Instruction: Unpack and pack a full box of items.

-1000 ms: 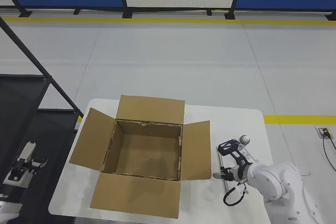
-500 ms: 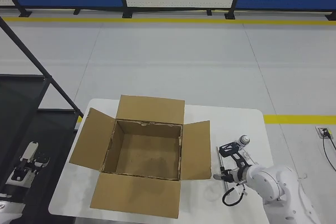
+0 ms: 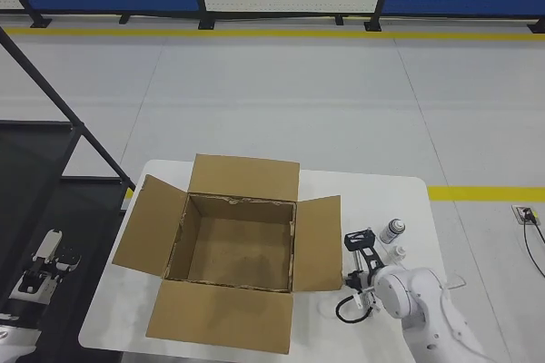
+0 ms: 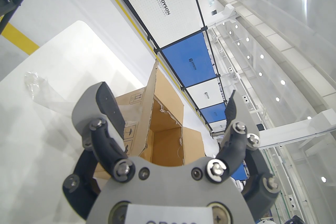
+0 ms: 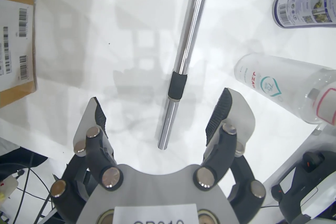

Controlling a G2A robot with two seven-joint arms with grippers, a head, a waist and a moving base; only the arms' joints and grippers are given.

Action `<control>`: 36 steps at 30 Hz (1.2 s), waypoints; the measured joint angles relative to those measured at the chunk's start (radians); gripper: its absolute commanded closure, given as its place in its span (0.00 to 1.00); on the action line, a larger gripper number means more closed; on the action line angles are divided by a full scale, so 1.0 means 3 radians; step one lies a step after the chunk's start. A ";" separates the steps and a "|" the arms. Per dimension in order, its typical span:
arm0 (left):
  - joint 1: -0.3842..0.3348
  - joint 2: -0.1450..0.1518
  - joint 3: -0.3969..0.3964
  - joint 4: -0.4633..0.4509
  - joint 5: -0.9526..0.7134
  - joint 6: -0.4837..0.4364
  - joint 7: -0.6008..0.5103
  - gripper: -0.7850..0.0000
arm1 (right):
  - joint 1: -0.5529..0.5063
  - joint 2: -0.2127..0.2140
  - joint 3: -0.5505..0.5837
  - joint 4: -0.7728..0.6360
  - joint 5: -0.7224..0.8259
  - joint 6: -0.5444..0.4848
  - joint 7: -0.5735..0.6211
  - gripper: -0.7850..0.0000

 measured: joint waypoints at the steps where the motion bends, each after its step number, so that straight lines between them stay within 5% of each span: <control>1: 0.0000 0.0000 0.0000 0.0000 0.0000 0.0000 0.0000 0.00 | 0.0025 -0.0005 -0.0007 0.0034 0.0007 0.0037 0.0007 0.49; 36: 0.0000 0.0000 0.0000 0.0000 0.0000 0.0000 0.0000 0.00 | 0.0461 -0.0081 -0.0176 0.0775 0.0115 0.0129 0.0121 0.79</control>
